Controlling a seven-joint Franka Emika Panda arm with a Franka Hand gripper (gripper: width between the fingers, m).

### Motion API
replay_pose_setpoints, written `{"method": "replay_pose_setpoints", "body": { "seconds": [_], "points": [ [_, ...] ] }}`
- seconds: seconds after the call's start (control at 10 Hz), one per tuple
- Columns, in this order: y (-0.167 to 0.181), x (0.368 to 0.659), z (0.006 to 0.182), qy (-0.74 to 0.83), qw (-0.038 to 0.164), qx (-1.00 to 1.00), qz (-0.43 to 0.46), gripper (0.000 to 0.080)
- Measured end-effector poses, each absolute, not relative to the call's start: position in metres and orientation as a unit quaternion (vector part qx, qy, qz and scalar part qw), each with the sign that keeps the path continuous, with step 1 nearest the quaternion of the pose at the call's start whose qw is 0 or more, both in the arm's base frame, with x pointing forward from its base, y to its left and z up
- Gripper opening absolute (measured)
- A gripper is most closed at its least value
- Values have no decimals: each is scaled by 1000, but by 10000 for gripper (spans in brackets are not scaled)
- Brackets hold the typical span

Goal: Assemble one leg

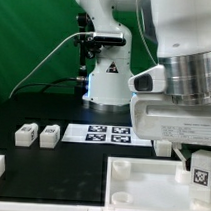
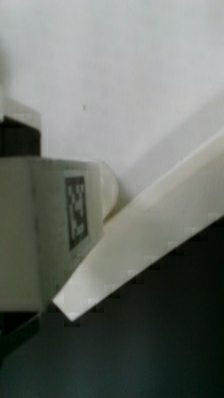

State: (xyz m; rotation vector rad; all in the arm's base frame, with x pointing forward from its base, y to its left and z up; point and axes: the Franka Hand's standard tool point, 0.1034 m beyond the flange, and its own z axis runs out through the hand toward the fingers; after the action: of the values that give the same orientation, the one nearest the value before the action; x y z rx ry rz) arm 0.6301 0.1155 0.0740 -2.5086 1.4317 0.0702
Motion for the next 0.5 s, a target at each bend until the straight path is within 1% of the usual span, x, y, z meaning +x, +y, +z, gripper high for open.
{"method": "replay_pose_setpoints", "body": {
  "seconds": [0.2, 0.3, 0.5],
  "points": [
    [120, 630, 73, 657, 142, -739, 55, 300],
    [123, 632, 73, 692, 146, -704, 67, 300],
    [124, 632, 73, 710, 147, -685, 73, 300]
  ]
}}
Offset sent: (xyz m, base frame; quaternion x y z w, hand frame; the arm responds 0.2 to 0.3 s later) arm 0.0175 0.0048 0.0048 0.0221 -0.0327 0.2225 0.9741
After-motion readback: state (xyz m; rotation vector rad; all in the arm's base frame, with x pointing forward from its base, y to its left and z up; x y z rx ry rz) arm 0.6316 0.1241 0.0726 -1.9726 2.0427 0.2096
